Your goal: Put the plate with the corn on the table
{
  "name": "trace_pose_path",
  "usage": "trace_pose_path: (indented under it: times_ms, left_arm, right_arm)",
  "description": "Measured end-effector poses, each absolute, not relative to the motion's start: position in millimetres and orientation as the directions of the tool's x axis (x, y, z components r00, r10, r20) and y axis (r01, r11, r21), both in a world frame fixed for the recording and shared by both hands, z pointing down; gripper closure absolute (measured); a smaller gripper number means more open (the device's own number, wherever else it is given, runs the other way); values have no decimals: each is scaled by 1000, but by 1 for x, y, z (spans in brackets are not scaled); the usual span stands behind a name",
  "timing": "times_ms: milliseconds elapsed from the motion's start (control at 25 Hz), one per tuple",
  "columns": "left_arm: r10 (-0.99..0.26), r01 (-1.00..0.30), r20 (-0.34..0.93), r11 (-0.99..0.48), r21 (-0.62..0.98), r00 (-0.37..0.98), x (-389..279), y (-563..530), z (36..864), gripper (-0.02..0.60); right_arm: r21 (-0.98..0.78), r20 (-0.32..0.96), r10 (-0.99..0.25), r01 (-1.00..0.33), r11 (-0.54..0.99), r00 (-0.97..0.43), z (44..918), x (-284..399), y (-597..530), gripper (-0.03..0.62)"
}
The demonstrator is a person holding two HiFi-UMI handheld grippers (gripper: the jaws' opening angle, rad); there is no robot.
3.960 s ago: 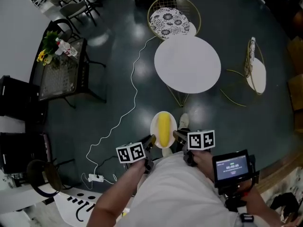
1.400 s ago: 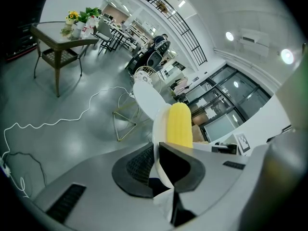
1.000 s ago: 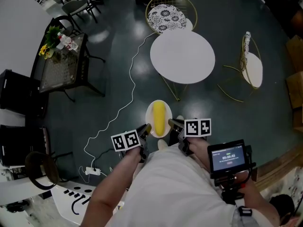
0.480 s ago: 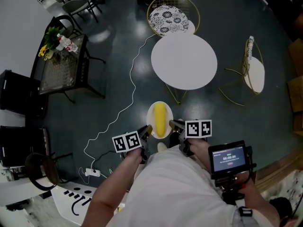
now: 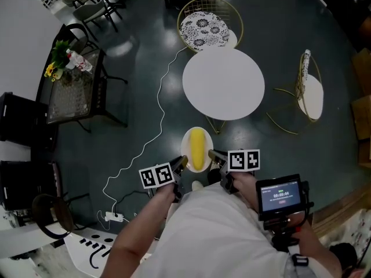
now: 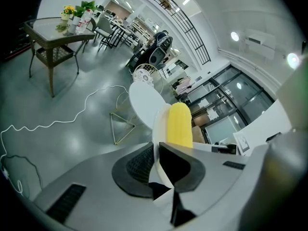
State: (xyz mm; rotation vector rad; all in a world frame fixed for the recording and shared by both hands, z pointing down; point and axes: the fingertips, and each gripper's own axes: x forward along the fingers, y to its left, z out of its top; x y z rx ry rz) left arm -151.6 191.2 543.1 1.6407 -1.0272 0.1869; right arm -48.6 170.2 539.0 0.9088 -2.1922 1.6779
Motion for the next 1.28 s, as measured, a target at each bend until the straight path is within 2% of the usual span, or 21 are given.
trace_pose_path:
  times_ms: [1280]
  left_arm:
    - [-496, -709, 609, -20, 705, 619, -76, 16, 541, 540]
  right_arm:
    - [-815, 486, -361, -562, 141, -796, 536, 28, 0, 551]
